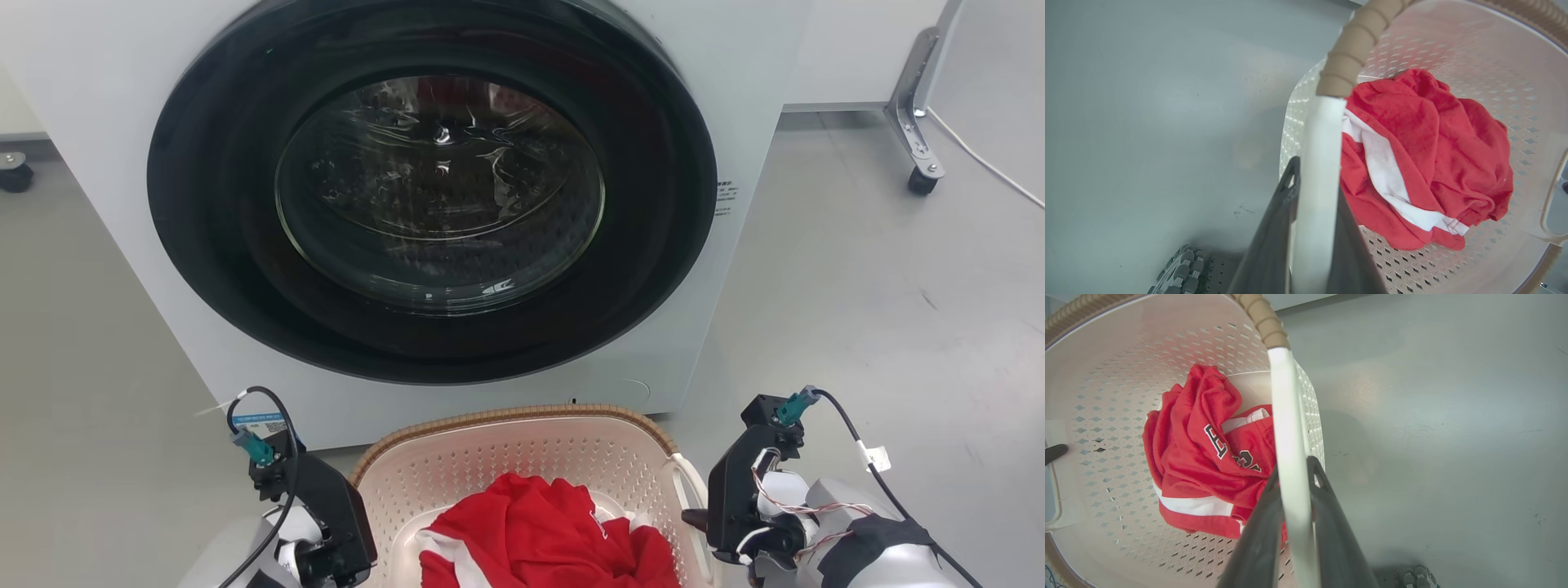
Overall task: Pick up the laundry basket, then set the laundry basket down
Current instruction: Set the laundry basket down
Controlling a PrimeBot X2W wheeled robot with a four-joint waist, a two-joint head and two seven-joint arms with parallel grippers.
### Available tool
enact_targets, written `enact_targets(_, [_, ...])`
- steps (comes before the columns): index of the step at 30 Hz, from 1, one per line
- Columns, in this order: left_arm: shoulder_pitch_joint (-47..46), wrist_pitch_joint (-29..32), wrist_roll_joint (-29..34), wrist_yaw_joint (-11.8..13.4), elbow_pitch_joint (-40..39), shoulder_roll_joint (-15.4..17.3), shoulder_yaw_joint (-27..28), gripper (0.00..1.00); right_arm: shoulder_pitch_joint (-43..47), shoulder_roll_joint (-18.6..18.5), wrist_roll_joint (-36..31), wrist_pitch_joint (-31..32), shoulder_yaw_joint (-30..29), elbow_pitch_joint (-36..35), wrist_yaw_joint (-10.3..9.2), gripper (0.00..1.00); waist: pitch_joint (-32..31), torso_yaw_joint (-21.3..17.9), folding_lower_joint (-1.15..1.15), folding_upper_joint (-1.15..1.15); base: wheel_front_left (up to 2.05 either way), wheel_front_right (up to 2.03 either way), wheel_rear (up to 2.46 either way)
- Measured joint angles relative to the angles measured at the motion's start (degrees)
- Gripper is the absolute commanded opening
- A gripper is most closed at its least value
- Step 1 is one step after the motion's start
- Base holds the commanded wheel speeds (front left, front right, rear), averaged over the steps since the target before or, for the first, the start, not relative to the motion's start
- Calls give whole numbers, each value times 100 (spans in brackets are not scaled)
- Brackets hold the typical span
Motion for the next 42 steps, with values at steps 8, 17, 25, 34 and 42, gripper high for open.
enact_targets(8, [-1,-301,10,-2,-12,9,-19,0,3,-1,10,-134,67,-86,-1,0,95,12,0,0,0,0,0])
enact_targets(17, [-27,-711,104,0,-122,13,-101,0,-4,-1,5,-425,109,-167,-1,0,367,3,1,0,0,0,0])
enact_targets(25, [-241,-1138,214,0,-263,16,-237,0,-158,-30,-11,-775,126,-221,-1,0,759,3,1,0,0,0,0])
enact_targets(34, [-365,-1458,424,-7,-304,18,-402,0,-333,-35,-67,-1067,157,-233,-1,0,1174,21,1,0,0,0,0])
enact_targets(42, [-492,-1664,490,-16,-338,18,-502,0,-444,-36,-104,-1319,171,-224,-1,0,1559,27,1,0,0,0,0])
